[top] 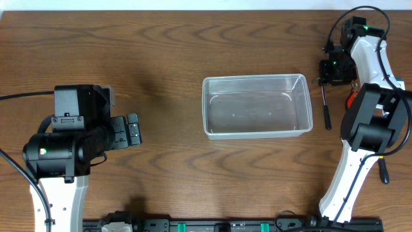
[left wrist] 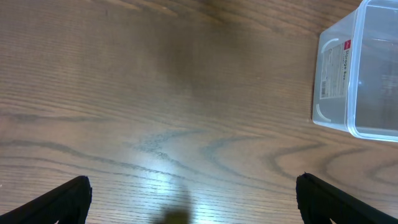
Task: Pack container
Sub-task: 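Close the right gripper on the hammer handle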
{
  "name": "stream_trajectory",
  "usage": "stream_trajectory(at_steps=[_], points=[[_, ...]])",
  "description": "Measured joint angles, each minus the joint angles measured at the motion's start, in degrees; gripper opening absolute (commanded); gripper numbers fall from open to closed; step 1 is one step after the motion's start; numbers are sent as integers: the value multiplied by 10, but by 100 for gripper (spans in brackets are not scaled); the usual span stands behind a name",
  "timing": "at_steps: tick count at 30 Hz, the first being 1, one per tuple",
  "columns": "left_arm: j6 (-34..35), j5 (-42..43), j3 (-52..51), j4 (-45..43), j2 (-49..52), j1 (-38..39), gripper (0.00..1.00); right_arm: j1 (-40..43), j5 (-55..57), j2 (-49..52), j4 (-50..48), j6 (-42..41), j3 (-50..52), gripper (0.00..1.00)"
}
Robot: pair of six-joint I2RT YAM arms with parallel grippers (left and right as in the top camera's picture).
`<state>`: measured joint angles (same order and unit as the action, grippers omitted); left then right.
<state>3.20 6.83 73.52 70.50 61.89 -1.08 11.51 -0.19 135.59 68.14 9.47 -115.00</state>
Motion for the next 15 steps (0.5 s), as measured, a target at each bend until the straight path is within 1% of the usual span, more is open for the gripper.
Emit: stream_trajectory(at_steps=[8, 15], points=[[0, 0, 0, 0, 0, 0, 98, 0, 0, 0, -4, 0, 3, 42], [0, 0, 0, 0, 0, 0, 98, 0, 2, 0, -14, 1, 31, 42]])
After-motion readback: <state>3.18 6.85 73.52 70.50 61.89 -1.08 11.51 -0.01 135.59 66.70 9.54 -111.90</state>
